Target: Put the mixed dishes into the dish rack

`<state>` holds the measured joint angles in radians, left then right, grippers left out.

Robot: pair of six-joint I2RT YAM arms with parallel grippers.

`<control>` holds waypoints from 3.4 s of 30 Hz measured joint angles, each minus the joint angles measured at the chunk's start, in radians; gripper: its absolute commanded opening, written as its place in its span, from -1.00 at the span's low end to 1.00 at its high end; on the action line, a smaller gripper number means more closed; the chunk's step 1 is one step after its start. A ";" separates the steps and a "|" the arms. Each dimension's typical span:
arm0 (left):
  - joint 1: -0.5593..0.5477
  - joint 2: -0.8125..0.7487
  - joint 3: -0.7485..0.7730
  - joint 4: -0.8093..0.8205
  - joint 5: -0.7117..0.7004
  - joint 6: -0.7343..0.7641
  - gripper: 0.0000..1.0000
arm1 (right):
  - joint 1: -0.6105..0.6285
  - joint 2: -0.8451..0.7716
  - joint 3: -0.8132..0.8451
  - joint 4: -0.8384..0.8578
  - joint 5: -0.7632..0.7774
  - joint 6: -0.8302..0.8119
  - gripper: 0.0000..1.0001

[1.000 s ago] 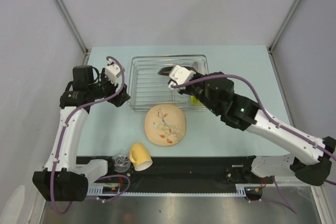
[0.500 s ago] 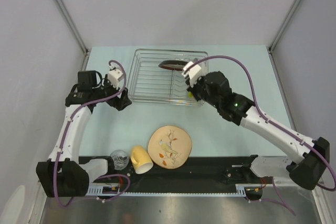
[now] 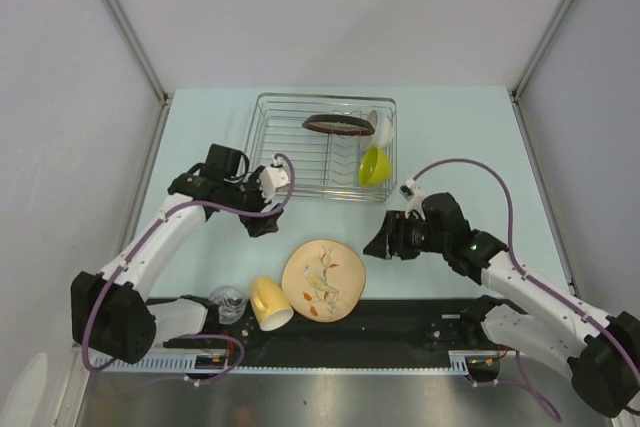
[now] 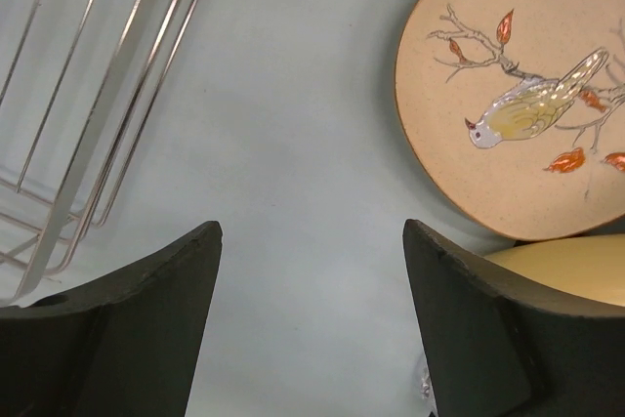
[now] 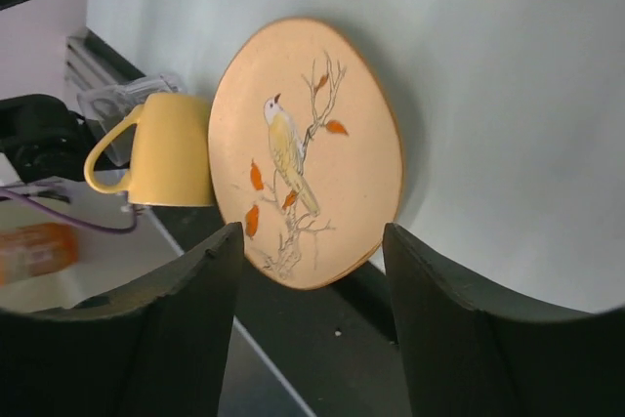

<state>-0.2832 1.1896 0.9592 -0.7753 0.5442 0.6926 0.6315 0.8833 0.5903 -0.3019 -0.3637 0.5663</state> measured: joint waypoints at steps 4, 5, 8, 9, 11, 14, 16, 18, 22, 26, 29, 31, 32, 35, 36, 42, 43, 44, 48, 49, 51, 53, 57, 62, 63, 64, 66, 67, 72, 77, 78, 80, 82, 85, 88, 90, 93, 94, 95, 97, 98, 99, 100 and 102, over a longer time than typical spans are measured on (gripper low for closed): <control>-0.053 0.058 -0.012 0.002 -0.036 0.063 0.58 | -0.006 0.029 -0.148 0.119 -0.075 0.168 0.32; -0.059 0.070 -0.020 0.003 -0.049 0.081 0.58 | -0.006 0.047 -0.179 0.158 -0.089 0.204 0.32; -0.074 0.104 -0.053 0.006 -0.088 0.135 0.58 | -0.006 0.119 -0.231 0.250 -0.119 0.282 0.34; -0.078 0.113 -0.063 0.007 -0.100 0.150 0.58 | -0.006 0.135 -0.239 0.270 -0.125 0.299 0.34; -0.093 0.129 -0.083 0.006 -0.126 0.180 0.58 | -0.007 0.166 -0.253 0.317 -0.137 0.325 0.34; -0.122 0.145 -0.100 0.010 -0.152 0.210 0.57 | -0.007 0.198 -0.258 0.368 -0.147 0.356 0.35; -0.145 0.150 -0.114 0.020 -0.164 0.226 0.56 | 0.000 0.210 -0.267 0.397 -0.146 0.373 0.34; -0.164 0.153 -0.133 0.035 -0.175 0.235 0.55 | 0.014 0.224 -0.278 0.421 -0.142 0.389 0.35; -0.194 0.153 -0.186 0.068 -0.202 0.259 0.54 | 0.049 0.273 -0.284 0.443 -0.141 0.410 0.34; -0.211 0.153 -0.235 0.094 -0.227 0.288 0.54 | 0.063 0.278 -0.284 0.425 -0.140 0.411 0.34; -0.217 0.157 -0.251 0.107 -0.241 0.305 0.53 | 0.065 0.286 -0.283 0.422 -0.142 0.410 0.34; -0.225 0.166 -0.251 0.120 -0.248 0.312 0.53 | 0.071 0.296 -0.281 0.408 -0.140 0.410 0.35; -0.231 0.171 -0.251 0.125 -0.253 0.312 0.53 | 0.076 0.298 -0.281 0.400 -0.140 0.410 0.34; -0.253 0.180 -0.254 0.143 -0.258 0.313 0.53 | 0.087 0.316 -0.278 0.395 -0.137 0.410 0.33; -0.264 0.180 -0.256 0.150 -0.261 0.312 0.53 | 0.092 0.336 -0.273 0.397 -0.137 0.410 0.33; -0.343 0.195 -0.260 0.178 -0.269 0.304 0.52 | 0.122 0.475 -0.198 0.446 -0.145 0.427 0.25; -0.354 0.200 -0.258 0.179 -0.269 0.302 0.52 | 0.126 0.495 -0.188 0.459 -0.144 0.428 0.22; -0.361 0.201 -0.258 0.183 -0.270 0.301 0.52 | 0.127 0.511 -0.182 0.474 -0.142 0.431 0.20; -0.381 0.211 -0.249 0.178 -0.283 0.293 0.52 | 0.125 0.552 -0.163 0.497 -0.141 0.448 0.14; -0.382 0.214 -0.246 0.174 -0.288 0.292 0.52 | 0.124 0.554 -0.161 0.499 -0.136 0.451 0.13; -0.388 0.219 -0.240 0.166 -0.296 0.291 0.52 | 0.124 0.550 -0.161 0.504 -0.113 0.453 0.12; -0.397 0.229 -0.231 0.158 -0.306 0.284 0.52 | 0.120 0.540 -0.161 0.509 -0.077 0.452 0.13; -0.424 0.256 -0.208 0.136 -0.314 0.271 0.51 | 0.114 0.527 -0.162 0.539 0.008 0.449 0.11; -0.464 0.290 -0.174 0.079 -0.345 0.243 0.52 | 0.108 0.563 -0.173 0.647 0.051 0.454 0.08; -0.475 0.295 -0.170 0.068 -0.347 0.238 0.52 | 0.105 0.578 -0.173 0.678 0.055 0.455 0.06; -0.485 0.299 -0.167 0.059 -0.350 0.231 0.51 | 0.103 0.594 -0.173 0.706 0.056 0.456 0.02; -0.502 0.307 -0.163 0.048 -0.353 0.216 0.52 | 0.100 0.623 -0.174 0.755 0.054 0.462 -0.03; -0.505 0.309 -0.160 0.047 -0.357 0.209 0.51 | 0.097 0.633 -0.174 0.768 0.048 0.462 -0.10; -0.507 0.316 -0.153 0.037 -0.364 0.178 0.51 | 0.077 0.704 -0.175 0.849 -0.003 0.475 -0.36; -0.511 0.316 -0.152 0.031 -0.368 0.170 0.51 | 0.064 0.750 -0.175 0.903 -0.053 0.476 -0.93; -0.511 0.316 -0.151 0.021 -0.369 0.172 0.51 | 0.062 0.754 -0.175 0.913 -0.064 0.470 -1.00; -0.512 0.316 -0.143 0.002 -0.377 0.172 0.51 | 0.061 0.756 -0.175 0.924 -0.080 0.432 -1.00; -0.513 0.316 -0.143 0.001 -0.377 0.172 0.52 | 0.061 0.755 -0.175 0.922 -0.082 0.420 -1.00; -0.517 0.316 -0.142 0.002 -0.372 0.166 0.52 | 0.063 0.722 -0.173 0.878 -0.077 0.399 -1.00; -0.514 0.307 -0.113 0.012 -0.354 0.144 0.53 | 0.067 0.650 -0.171 0.782 -0.059 0.357 -1.00; -0.494 0.284 -0.087 0.036 -0.340 0.127 0.54 | 0.069 0.587 -0.171 0.698 -0.045 0.326 -1.00; -0.439 0.232 -0.018 0.091 -0.307 0.108 0.55 | 0.068 0.498 -0.157 0.559 -0.027 0.262 -1.00; -0.410 0.210 0.006 0.101 -0.301 0.101 0.56 | 0.068 0.477 -0.147 0.519 -0.023 0.237 -1.00; -0.375 0.186 0.028 0.109 -0.294 0.098 0.57 | 0.066 0.455 -0.131 0.468 -0.013 0.205 -1.00; -0.305 0.140 0.064 0.111 -0.283 0.093 0.57 | 0.052 0.421 -0.089 0.372 0.005 0.142 -1.00; -0.269 0.116 0.077 0.111 -0.278 0.093 0.57 | 0.043 0.410 -0.064 0.330 0.019 0.110 -1.00; -0.238 0.097 0.087 0.109 -0.275 0.093 0.57 | 0.037 0.404 -0.041 0.294 0.030 0.084 -1.00; -0.207 0.078 0.096 0.104 -0.271 0.093 0.57 | 0.029 0.396 -0.005 0.243 0.050 0.044 -1.00; -0.147 0.039 0.106 0.093 -0.259 0.092 0.58 | 0.019 0.379 0.048 0.183 0.078 -0.013 -1.00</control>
<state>-0.4301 1.2282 1.0657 -0.6827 0.2855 0.7845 0.6502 1.2625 0.6380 -0.1192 -0.2855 0.5533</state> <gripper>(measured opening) 0.787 0.130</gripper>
